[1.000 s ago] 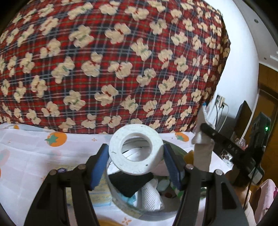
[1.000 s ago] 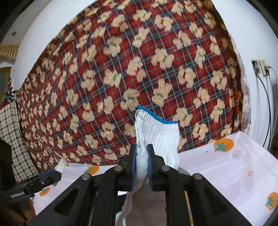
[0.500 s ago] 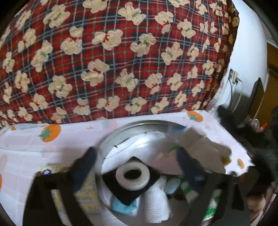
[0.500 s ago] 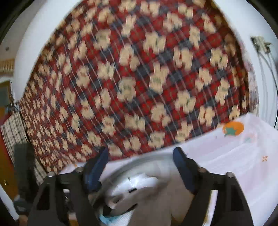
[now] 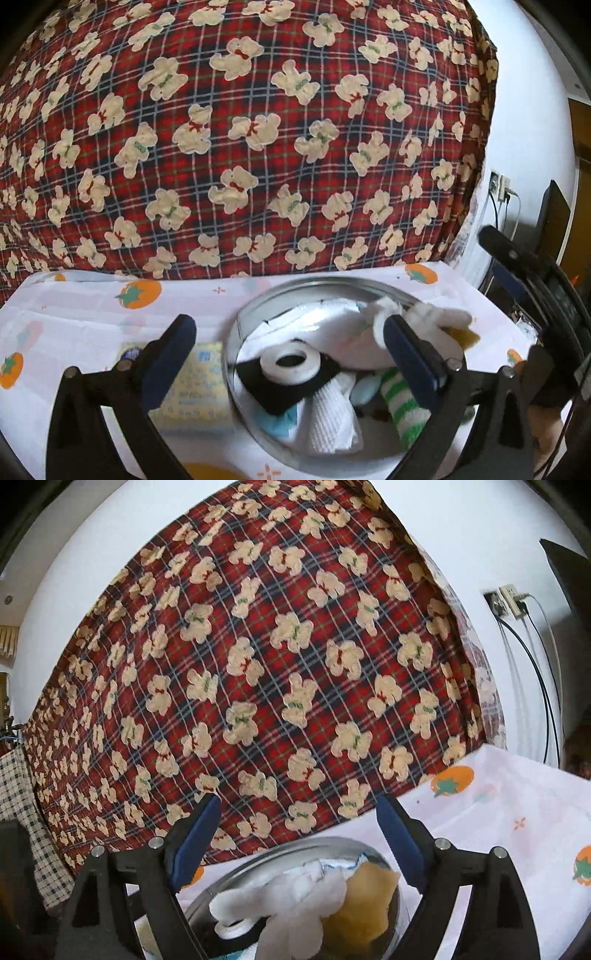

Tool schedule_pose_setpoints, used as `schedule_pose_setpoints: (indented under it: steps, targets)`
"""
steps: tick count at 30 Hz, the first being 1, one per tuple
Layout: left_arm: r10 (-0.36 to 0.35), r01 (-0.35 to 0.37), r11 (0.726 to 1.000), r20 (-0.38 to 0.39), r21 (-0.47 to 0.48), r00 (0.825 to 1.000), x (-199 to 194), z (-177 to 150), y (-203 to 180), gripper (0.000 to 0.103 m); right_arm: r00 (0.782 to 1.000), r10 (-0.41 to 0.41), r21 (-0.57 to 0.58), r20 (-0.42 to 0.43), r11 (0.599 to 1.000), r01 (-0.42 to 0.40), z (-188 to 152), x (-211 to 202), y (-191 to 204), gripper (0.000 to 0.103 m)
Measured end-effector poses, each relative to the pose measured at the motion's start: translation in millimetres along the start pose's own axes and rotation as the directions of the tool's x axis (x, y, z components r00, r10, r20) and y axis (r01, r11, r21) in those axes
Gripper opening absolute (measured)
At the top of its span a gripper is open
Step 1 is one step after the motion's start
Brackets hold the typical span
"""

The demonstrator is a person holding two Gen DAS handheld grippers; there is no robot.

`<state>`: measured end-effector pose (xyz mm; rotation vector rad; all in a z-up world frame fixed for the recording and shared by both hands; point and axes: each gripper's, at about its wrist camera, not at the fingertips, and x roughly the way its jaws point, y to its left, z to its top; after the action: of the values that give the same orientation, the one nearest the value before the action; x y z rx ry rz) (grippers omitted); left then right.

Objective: Organize soft objects
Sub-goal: 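Withdraw both grippers up from the tin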

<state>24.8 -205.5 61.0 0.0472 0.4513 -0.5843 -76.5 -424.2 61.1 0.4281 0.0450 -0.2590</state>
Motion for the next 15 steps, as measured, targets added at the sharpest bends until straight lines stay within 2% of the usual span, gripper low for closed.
schedule_pose_setpoints:
  steps: [4,8,11,15]
  targets:
    - [0.004,-0.004,1.000,0.031,0.012,1.000,-12,-21,-7,0.103,0.999,-0.046,0.003,0.023,0.999,0.046,-9,-9,2,0.088]
    - [0.033,-0.034,0.999,0.050,0.028,0.998,-16,-39,-14,0.103,0.995,-0.091,-0.046,0.045,0.995,0.093,-18,-20,11,0.088]
    - [0.035,-0.036,0.999,0.038,0.025,0.999,-16,-48,-15,0.103,0.993,-0.108,-0.070,0.047,0.991,0.111,-26,-28,17,0.088]
    - [0.029,-0.031,0.999,0.064,0.020,0.998,-23,-60,-16,0.103,0.991,-0.123,-0.082,0.050,0.989,0.126,-37,-39,22,0.088]
